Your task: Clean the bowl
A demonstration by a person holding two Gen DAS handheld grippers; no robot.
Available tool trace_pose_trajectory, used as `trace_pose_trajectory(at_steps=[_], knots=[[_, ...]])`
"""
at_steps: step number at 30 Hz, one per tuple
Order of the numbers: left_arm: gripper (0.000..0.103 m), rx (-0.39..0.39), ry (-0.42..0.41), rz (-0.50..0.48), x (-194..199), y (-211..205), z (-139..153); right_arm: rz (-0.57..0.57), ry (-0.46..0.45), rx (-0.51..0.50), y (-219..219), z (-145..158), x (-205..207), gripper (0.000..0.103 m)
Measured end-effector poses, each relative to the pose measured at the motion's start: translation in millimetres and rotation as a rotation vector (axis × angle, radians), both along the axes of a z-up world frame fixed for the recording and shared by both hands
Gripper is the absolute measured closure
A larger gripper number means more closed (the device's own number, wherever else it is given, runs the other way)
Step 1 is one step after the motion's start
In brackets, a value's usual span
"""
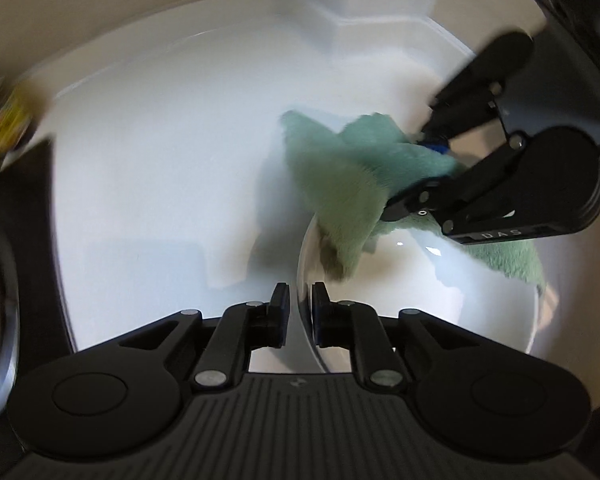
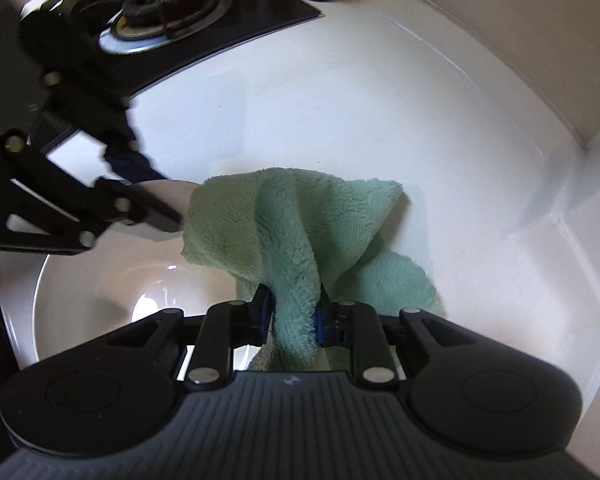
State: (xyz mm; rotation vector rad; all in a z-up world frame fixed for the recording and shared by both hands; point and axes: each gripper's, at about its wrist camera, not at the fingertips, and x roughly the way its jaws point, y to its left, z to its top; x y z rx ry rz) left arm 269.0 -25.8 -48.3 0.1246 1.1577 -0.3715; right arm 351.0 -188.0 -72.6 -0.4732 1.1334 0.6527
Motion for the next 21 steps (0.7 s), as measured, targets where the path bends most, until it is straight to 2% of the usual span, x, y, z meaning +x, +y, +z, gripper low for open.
trace_pose_trajectory(at_steps=[6, 13, 21], knots=[[0.089, 0.019, -0.027, 0.022, -18, 2, 1, -0.042, -0.003, 0.009, -5, -3, -4, 0.086], [0.093, 0.037, -0.055, -0.022, -6, 1, -5, -0.056, 0.002, -0.003, -6, -7, -13, 0.087], [0.094, 0.082, -0.075, -0.172, 0, -4, -2, 0.003, 0.064, -0.045, -7, -7, -19, 0.087]])
